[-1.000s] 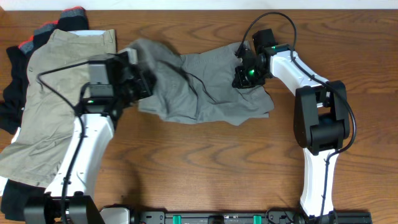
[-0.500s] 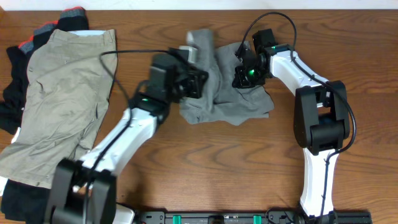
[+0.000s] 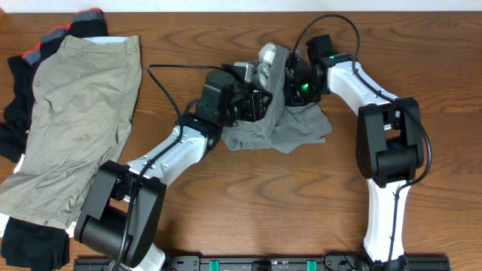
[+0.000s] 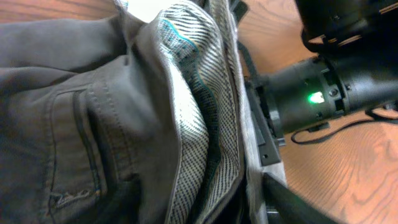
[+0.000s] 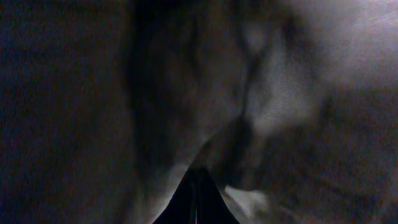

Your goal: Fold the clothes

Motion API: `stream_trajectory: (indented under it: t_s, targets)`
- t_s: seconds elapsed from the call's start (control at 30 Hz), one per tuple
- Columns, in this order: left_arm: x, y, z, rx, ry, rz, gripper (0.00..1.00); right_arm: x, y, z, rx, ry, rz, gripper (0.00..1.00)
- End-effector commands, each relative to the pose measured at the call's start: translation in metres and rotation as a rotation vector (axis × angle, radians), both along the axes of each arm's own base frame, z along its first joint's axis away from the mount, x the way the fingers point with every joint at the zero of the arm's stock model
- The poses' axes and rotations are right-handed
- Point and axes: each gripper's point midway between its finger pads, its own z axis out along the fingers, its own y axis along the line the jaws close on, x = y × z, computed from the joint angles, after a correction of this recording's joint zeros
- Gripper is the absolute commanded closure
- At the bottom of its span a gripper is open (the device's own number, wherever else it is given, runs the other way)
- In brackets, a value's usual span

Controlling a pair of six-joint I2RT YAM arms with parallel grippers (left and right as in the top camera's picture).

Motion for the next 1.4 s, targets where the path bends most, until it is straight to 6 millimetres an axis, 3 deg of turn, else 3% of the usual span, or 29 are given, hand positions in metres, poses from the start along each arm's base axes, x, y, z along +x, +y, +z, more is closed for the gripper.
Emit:
stream_trajectory:
  t_s: [0.0,0.17,0.3,0.43,0.53,0.6,0.77,0.9,1.1,1.17,1.3,1.37]
  targets:
    - [0.001,0.002,0.0,0.003,-0.003,0.009,0.26,0.019,-0.004,0.072,0.075,-0.138,-0.024,0.99]
    - [0.004,0.006,0.0,0.001,-0.007,0.019,0.11,0.03,-0.032,0.143,0.042,-0.304,-0.086,0.99]
    - [0.013,0.021,0.008,-0.029,0.001,0.07,0.05,0.029,-0.048,0.176,0.04,-0.37,-0.121,0.98]
    - [0.02,0.049,0.043,-0.102,-0.027,0.095,0.02,0.022,-0.047,0.175,0.044,-0.342,-0.12,0.96]
    - [0.024,0.087,0.066,-0.138,-0.02,0.174,0.02,0.013,-0.04,0.166,0.037,-0.293,-0.102,0.82]
    - [0.024,0.122,0.078,-0.133,-0.016,0.249,0.02,0.007,-0.034,0.163,0.036,-0.274,-0.086,0.68]
    - [0.013,0.196,0.079,-0.099,0.047,0.413,0.02,-0.008,-0.006,0.16,0.038,-0.25,-0.023,0.29]
    - [0.001,0.227,0.064,-0.065,0.124,0.477,0.02,-0.014,0.012,0.148,-0.028,-0.229,-0.023,0.24]
    - [-0.006,0.231,0.055,-0.037,0.159,0.472,0.02,-0.015,0.027,0.108,-0.21,-0.198,-0.099,0.39]
    - [-0.006,0.231,0.055,-0.037,0.159,0.472,0.02,-0.014,0.026,0.099,-0.27,-0.201,-0.123,0.53]
    - [-0.006,0.231,0.055,-0.029,0.153,0.466,0.02,-0.01,0.01,0.09,-0.384,-0.206,-0.216,0.93]
    - [-0.006,0.231,0.055,-0.029,0.153,0.466,0.02,-0.008,-0.004,0.089,-0.434,-0.207,-0.246,0.99]
